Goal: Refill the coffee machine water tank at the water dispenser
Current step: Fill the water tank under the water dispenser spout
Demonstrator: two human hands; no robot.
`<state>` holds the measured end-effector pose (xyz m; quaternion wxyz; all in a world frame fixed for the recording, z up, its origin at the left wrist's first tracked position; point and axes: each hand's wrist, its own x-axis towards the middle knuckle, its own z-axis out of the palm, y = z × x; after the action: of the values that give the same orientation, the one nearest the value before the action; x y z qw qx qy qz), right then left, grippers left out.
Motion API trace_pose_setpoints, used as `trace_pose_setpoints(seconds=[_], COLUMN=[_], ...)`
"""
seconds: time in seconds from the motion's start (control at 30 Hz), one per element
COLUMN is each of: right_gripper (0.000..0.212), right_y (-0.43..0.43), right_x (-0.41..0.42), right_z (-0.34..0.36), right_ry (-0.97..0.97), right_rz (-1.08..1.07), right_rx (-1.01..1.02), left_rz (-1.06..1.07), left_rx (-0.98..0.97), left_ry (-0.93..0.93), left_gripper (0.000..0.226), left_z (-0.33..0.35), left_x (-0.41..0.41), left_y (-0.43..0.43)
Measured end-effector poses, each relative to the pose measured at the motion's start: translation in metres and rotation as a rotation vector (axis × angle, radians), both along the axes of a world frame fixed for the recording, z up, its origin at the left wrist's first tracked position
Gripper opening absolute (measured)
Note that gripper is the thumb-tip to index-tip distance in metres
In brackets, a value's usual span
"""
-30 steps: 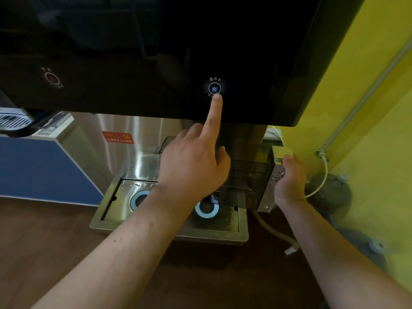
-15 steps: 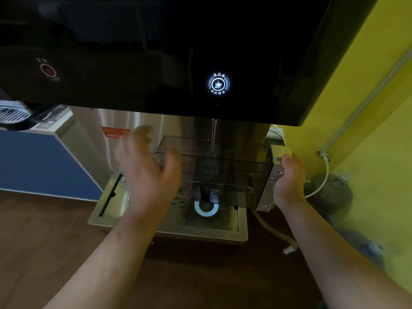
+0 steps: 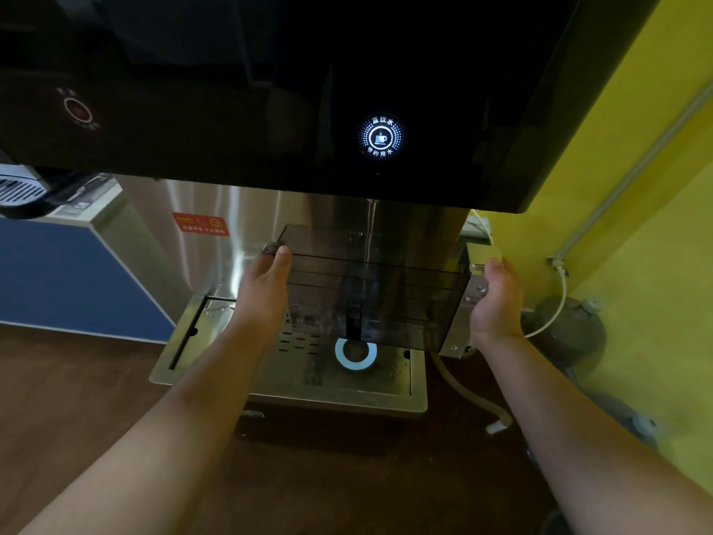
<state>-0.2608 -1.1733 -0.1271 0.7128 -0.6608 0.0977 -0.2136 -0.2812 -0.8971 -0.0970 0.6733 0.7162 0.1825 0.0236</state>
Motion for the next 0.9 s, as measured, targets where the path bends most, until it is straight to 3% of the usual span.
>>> trace_pose_setpoints(seconds=[0.33, 0.5, 0.9], right_gripper=[0.026, 0.017, 0.013], right_y=[0.0046, 0.0050, 0.0043], right_x=[-0.0006, 0.0022, 0.0030], right_z=[-0.0030, -0.0042, 0.0013], right_ry=[0.096, 0.055, 0.033], right_rz=[-0.062, -0.047, -0.020], right_rx=[-0.057, 0.003, 0.002], left_rz=[0.042, 0.045, 0.049], left_rx=[-0.063, -0.068, -0.111], left_ry=[-0.020, -0.021, -0.029], left_gripper=[0.041, 0.002, 0.007], left_z=[0.0072, 0.0060, 0.0064], left_x=[-0.0012, -0.0031, -0.0059], left_y=[-0.0041, -0.0039, -0.0028])
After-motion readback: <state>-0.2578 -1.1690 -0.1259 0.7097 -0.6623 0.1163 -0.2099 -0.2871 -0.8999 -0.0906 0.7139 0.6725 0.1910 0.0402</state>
